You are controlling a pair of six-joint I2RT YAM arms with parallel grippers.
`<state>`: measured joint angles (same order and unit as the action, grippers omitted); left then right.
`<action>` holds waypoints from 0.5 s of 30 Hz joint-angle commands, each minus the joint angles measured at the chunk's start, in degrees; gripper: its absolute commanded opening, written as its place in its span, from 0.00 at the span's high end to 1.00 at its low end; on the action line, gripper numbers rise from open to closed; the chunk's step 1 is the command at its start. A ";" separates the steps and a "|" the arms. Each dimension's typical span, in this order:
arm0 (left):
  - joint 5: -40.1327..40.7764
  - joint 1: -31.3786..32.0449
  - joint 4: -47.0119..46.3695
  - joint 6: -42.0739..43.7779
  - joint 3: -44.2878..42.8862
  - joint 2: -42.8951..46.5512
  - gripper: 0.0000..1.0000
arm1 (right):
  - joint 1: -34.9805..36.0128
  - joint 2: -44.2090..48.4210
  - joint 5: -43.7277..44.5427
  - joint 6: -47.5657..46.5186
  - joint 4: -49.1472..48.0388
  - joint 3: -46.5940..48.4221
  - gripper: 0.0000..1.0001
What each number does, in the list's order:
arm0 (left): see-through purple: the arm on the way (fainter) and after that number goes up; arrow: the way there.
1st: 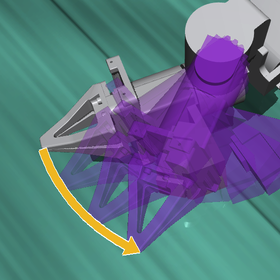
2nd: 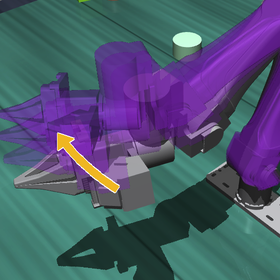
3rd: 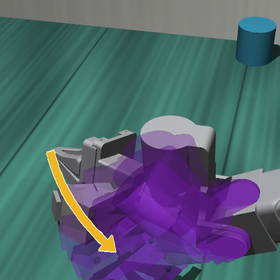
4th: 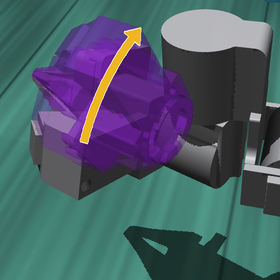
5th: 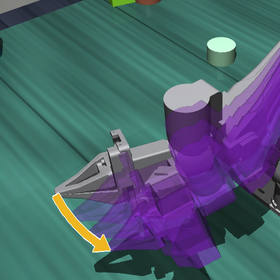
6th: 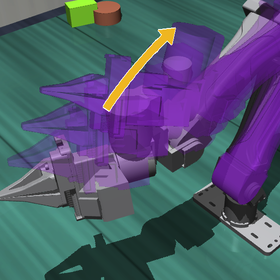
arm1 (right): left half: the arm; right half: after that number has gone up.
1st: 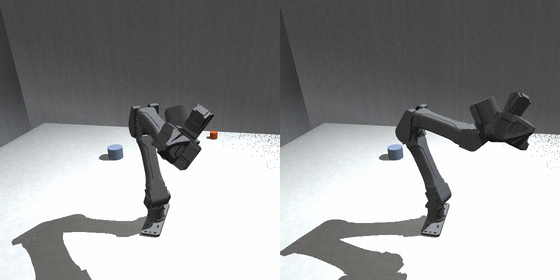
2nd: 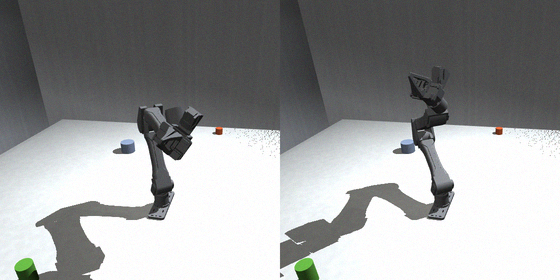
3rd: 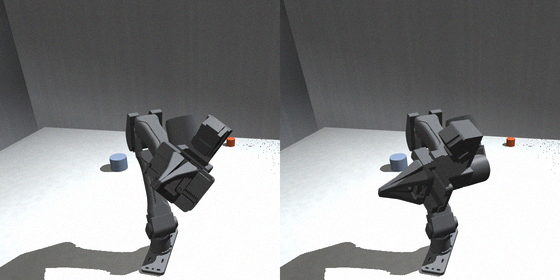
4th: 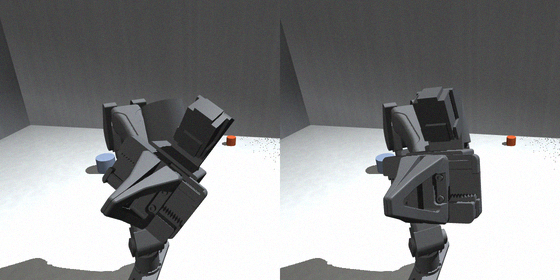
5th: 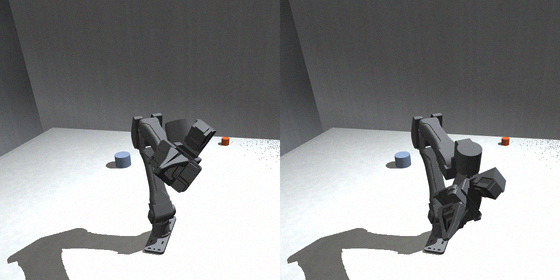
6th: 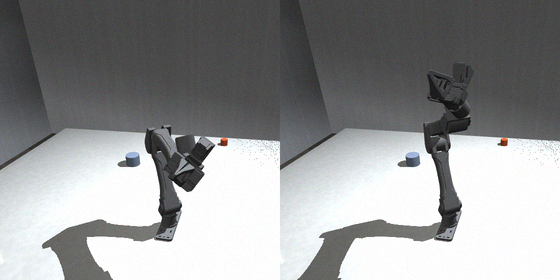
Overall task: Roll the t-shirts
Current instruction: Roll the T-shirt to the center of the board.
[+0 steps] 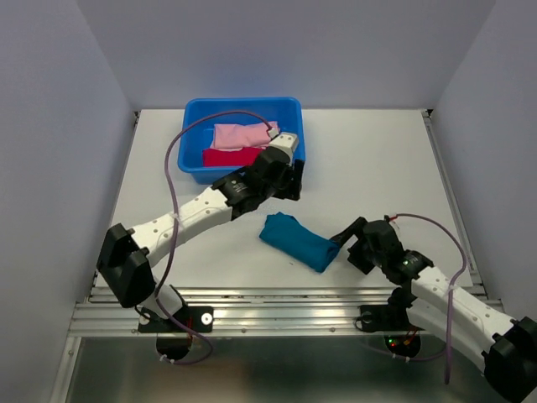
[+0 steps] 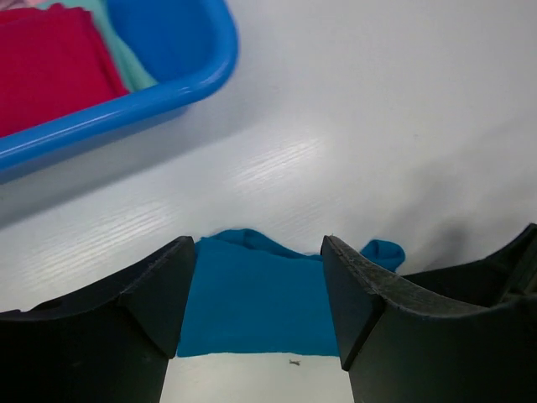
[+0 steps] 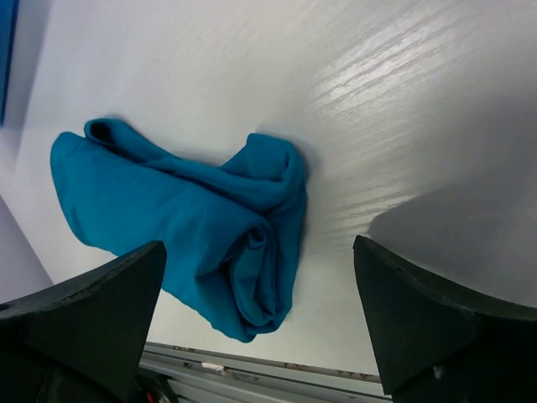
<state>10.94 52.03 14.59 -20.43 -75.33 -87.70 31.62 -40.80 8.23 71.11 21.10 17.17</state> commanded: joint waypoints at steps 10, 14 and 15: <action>-10.40 -14.14 0.88 -3.04 15.81 11.15 0.27 | 3.19 -12.12 -3.58 -0.97 -14.58 -2.22 0.30; -14.80 -16.26 0.97 -3.04 18.37 11.76 0.27 | 3.19 -13.69 -0.76 -3.69 -15.83 -1.97 0.42; -15.50 -16.35 0.71 -2.78 19.59 12.37 0.27 | 3.19 -15.35 0.02 -4.05 -15.66 -0.83 0.52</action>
<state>0.40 36.23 16.34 -23.03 -57.78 -78.81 34.26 -53.32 5.21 69.21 8.12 15.90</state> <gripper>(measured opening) 0.724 0.592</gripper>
